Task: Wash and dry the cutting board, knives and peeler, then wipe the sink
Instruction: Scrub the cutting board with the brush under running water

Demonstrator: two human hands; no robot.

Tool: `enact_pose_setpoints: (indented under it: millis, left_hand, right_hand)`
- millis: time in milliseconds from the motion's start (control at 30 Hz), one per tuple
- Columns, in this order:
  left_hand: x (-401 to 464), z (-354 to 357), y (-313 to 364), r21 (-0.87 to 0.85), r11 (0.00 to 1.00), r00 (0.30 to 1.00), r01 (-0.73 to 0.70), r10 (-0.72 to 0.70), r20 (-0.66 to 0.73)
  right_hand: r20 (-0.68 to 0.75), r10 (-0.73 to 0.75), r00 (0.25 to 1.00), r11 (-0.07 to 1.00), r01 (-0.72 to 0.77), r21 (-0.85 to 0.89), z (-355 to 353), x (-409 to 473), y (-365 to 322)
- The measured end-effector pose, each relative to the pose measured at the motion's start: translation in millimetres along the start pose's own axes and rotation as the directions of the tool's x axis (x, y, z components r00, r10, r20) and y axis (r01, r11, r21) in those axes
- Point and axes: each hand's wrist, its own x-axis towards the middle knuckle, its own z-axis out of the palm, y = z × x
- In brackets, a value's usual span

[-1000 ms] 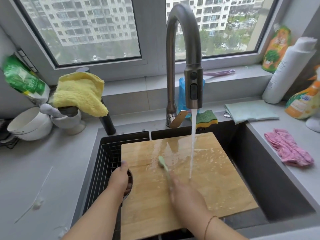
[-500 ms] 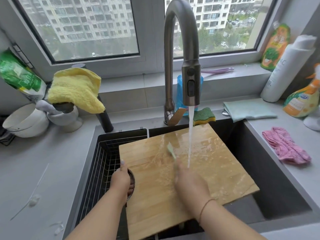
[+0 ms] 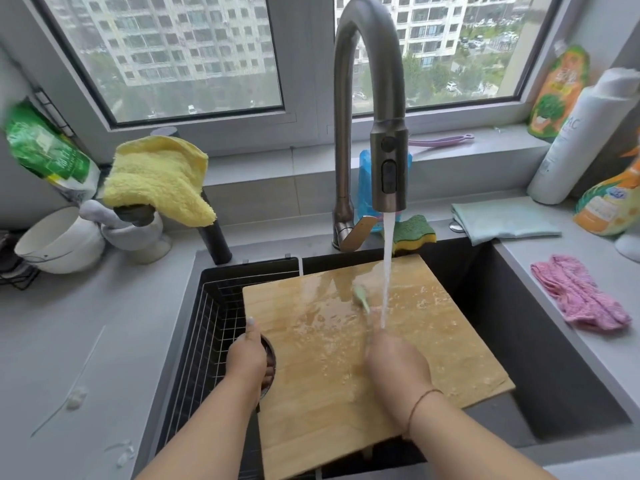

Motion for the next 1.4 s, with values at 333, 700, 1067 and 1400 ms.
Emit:
enact_pose_setpoints:
  millis: [333,700,1067,1400]
  left_hand:
    - [3.0,9.6,7.5,0.021,1.000,0.999,-0.014,0.013,0.034]
    - [2.8,14.9,7.3,-0.055,0.998,0.991,-0.039,0.045,0.128]
    - [1.5,13.3,6.4,0.037,0.998,0.994,-0.053,0.049,0.099]
    - [-2.9,13.8,8.2,0.051,0.996,0.992,-0.067,0.061,0.112]
  right_hand:
    - [0.092,-0.260,0.961,0.962,0.249,0.115,4.4,13.9,-61.8]
    - [0.108,-0.276,0.955,0.957,0.264,0.118,5.0,24.8,-91.2]
    - [-0.033,-0.139,0.990,0.980,0.142,0.140,5.2,37.2,-58.0]
    - [-0.064,-0.021,0.998,0.979,0.034,0.203,3.9,37.1,-3.2]
